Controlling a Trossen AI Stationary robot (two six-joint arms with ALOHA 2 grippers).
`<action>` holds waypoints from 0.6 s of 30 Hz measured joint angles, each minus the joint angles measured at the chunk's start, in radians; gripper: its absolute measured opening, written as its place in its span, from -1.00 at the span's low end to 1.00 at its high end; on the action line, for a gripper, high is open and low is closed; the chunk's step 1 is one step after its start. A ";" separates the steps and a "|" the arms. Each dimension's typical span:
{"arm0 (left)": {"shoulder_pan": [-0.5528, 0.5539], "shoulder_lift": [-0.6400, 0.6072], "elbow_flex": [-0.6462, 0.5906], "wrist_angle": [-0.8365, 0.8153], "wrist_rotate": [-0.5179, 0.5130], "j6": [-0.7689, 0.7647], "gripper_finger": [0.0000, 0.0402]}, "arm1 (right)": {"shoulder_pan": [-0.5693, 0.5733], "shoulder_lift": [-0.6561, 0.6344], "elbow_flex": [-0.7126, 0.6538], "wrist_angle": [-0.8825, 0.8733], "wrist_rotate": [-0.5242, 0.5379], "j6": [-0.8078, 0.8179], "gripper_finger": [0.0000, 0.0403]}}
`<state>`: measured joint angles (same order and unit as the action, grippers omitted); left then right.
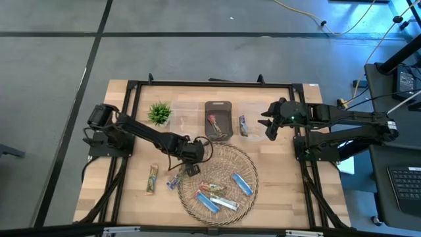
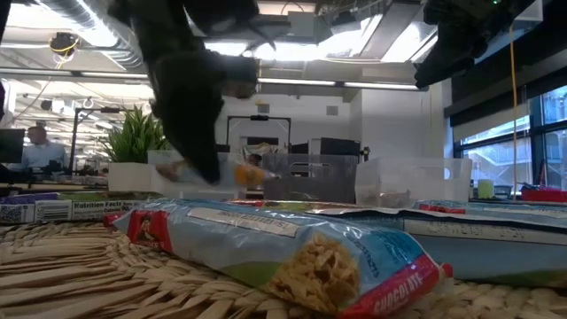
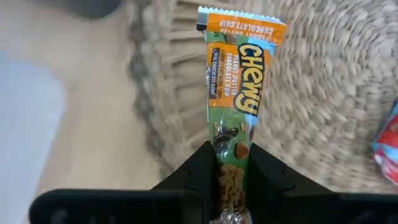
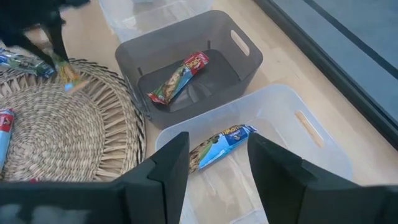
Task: Pick and place Granola Bars by type
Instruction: Put the orange granola bar into the left transparent bin
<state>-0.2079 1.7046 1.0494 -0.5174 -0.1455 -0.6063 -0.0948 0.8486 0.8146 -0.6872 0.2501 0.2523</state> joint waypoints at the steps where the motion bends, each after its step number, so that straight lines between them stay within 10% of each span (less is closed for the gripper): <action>1: 0.005 -0.013 0.013 -0.017 -0.010 -0.019 -0.69 | 0.000 0.000 0.000 0.000 0.000 0.000 -0.17; 18: 0.243 -0.229 0.031 -0.195 -0.361 -0.460 -0.69 | -0.001 0.000 0.000 0.004 0.010 0.005 -0.17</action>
<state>0.0350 1.4757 1.0807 -0.7120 -0.5068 -1.0660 -0.0963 0.8486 0.8150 -0.6829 0.2605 0.2571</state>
